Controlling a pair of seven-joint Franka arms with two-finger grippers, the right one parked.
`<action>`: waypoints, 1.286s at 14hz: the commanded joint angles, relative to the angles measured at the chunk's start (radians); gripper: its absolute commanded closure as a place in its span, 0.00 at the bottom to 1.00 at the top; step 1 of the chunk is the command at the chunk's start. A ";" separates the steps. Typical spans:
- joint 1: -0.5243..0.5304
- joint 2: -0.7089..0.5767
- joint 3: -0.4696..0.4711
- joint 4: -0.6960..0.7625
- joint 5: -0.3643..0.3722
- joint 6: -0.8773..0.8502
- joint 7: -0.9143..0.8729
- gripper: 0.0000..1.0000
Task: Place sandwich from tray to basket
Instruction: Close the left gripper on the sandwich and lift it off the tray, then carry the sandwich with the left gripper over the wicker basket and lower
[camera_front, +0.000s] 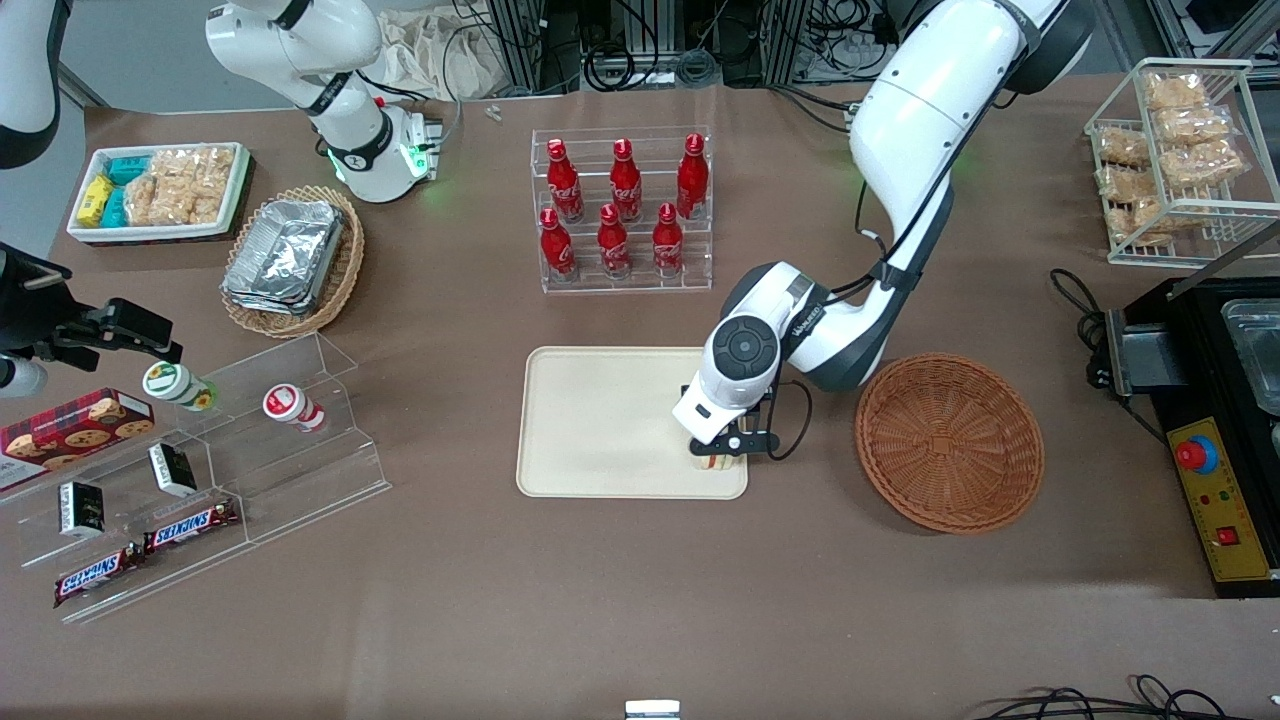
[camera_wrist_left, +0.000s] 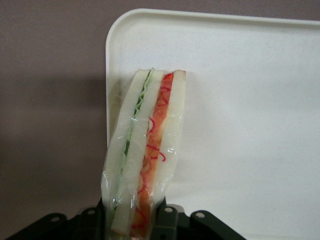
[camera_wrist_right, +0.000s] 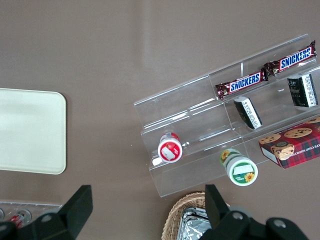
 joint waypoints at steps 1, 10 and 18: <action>0.001 -0.062 0.006 0.012 -0.001 -0.031 -0.058 1.00; 0.346 -0.371 0.012 0.014 -0.077 -0.517 -0.081 1.00; 0.549 -0.352 0.025 -0.257 -0.008 -0.187 -0.353 1.00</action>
